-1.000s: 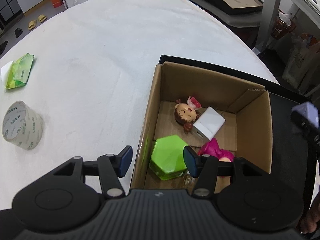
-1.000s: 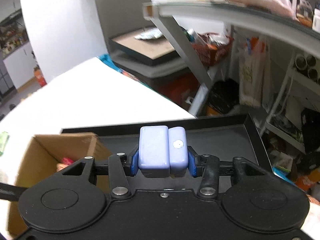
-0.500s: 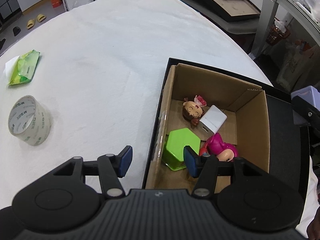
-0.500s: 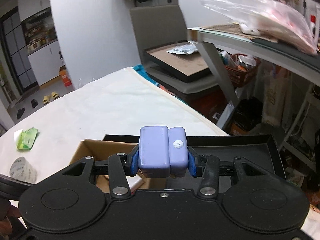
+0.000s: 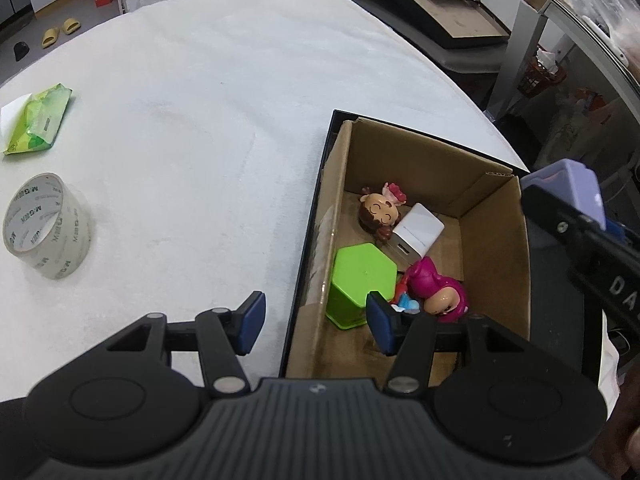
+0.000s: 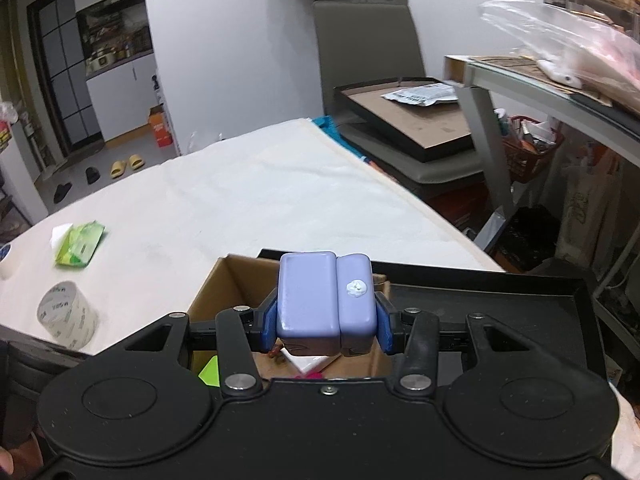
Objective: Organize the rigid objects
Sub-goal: 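Carry the lavender plug into the box and open the right gripper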
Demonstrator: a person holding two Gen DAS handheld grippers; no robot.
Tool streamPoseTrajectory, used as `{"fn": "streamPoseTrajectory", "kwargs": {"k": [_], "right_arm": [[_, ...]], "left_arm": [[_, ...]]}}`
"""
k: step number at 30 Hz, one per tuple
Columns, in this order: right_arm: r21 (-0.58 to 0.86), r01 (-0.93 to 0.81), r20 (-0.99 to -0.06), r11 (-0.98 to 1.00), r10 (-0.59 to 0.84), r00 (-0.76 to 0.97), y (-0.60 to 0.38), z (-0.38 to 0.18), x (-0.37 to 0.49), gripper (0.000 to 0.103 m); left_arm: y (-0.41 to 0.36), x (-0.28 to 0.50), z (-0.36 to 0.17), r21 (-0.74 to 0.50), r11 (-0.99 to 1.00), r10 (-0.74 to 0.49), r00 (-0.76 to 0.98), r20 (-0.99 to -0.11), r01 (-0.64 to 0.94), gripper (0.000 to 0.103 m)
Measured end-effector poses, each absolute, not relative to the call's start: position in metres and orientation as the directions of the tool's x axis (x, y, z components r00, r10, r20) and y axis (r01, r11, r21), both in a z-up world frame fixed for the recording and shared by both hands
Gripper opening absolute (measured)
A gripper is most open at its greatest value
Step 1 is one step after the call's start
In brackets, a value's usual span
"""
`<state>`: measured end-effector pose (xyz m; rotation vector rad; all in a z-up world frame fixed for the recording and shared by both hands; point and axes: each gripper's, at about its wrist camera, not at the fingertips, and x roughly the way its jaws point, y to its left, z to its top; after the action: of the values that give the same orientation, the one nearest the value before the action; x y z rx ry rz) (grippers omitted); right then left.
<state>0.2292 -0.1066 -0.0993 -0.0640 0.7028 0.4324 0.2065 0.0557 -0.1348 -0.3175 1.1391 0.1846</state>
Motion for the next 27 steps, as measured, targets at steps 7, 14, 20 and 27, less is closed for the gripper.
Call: {"fn": "streamPoseTrajectory", "kwargs": {"k": [7, 14, 20, 27], "right_arm": [[0.026, -0.431, -0.653, 0.902, 0.342, 0.676, -0.09, -0.113, 0.227, 0.045], [-0.089, -0.412, -0.63, 0.907, 0.27, 0.729, -0.086, -0.121, 0.228, 0.052], [0.015, -0.37, -0.632, 0.929, 0.295, 0.717, -0.111, -0.113, 0.233, 0.052], [0.076, -0.319, -0.63, 0.945, 0.294, 0.719, -0.137, -0.103, 0.23, 0.062]], "left_arm": [[0.059, 0.205, -0.139, -0.177, 0.938, -0.038, 0.421, -0.906, -0.297, 0.043], [0.057, 0.206, -0.146, -0.185, 0.939, -0.052, 0.413, -0.909, -0.289, 0.01], [0.057, 0.207, -0.145, -0.181, 0.939, -0.047, 0.412, -0.91, -0.293, 0.01], [0.057, 0.209, -0.14, -0.183, 0.935, -0.056, 0.384, -0.922, -0.305, 0.013]]}}
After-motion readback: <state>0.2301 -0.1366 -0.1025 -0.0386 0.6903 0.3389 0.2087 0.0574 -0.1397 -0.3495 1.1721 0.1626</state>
